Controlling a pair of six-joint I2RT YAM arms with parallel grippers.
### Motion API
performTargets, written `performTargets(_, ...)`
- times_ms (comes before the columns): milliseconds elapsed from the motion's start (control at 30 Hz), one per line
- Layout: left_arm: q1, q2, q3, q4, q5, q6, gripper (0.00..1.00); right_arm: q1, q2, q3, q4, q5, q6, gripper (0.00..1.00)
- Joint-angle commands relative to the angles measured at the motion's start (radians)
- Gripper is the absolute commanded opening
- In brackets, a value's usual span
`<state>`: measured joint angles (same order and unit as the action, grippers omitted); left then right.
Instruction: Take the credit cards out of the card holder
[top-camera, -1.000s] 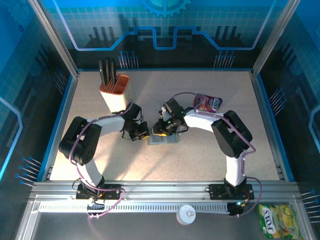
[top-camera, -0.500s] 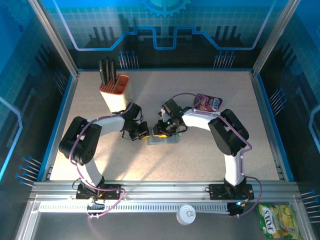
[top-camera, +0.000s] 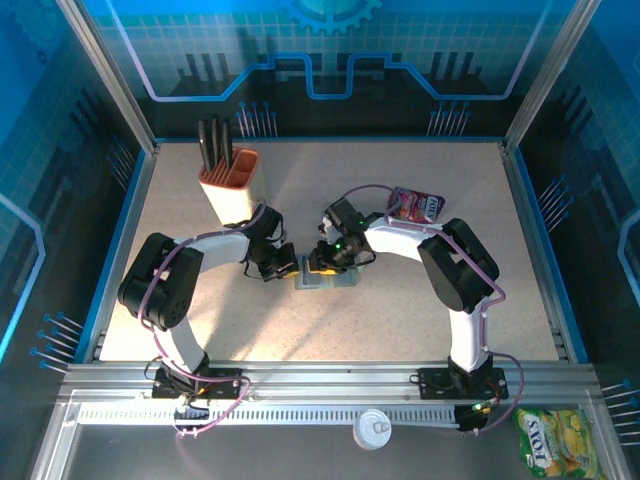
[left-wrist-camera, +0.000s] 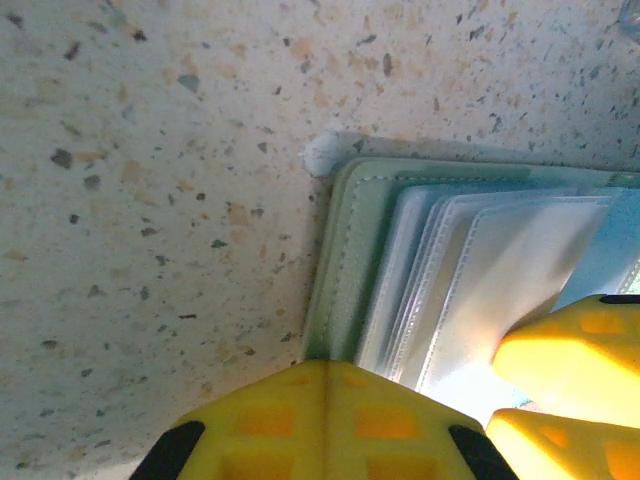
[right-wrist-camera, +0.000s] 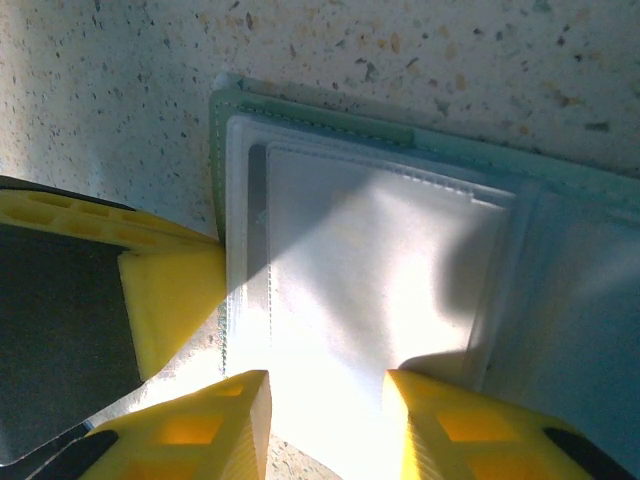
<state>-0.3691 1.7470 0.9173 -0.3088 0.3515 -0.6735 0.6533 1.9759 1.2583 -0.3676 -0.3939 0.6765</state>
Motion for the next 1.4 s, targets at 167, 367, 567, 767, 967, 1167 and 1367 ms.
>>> performTargets(167,0.009,0.012,-0.004,-0.029,-0.029,0.027,0.0,-0.012,-0.036,-0.031,-0.008,-0.001,-0.003,0.36)
performTargets(367,0.009,0.01,0.003,-0.033,-0.027,0.025,0.0,-0.023,-0.05,-0.068,0.045,-0.03,0.019,0.36)
performTargets(567,0.011,0.002,0.015,-0.047,-0.026,0.024,0.0,-0.035,-0.062,-0.117,0.134,-0.074,0.057,0.36)
performTargets(767,0.022,-0.034,0.03,-0.044,0.012,-0.003,0.0,-0.052,-0.063,-0.178,0.248,-0.124,0.117,0.36)
performTargets(967,0.026,-0.068,0.058,-0.059,0.039,-0.019,0.0,-0.06,-0.074,-0.21,0.29,-0.133,0.132,0.36)
performTargets(1167,0.025,-0.081,0.063,-0.016,0.108,-0.067,0.04,-0.073,-0.081,-0.239,0.328,-0.147,0.144,0.36)
performTargets(1367,0.023,-0.058,0.044,0.067,0.187,-0.113,0.18,-0.085,-0.078,-0.257,0.37,-0.173,0.165,0.36)
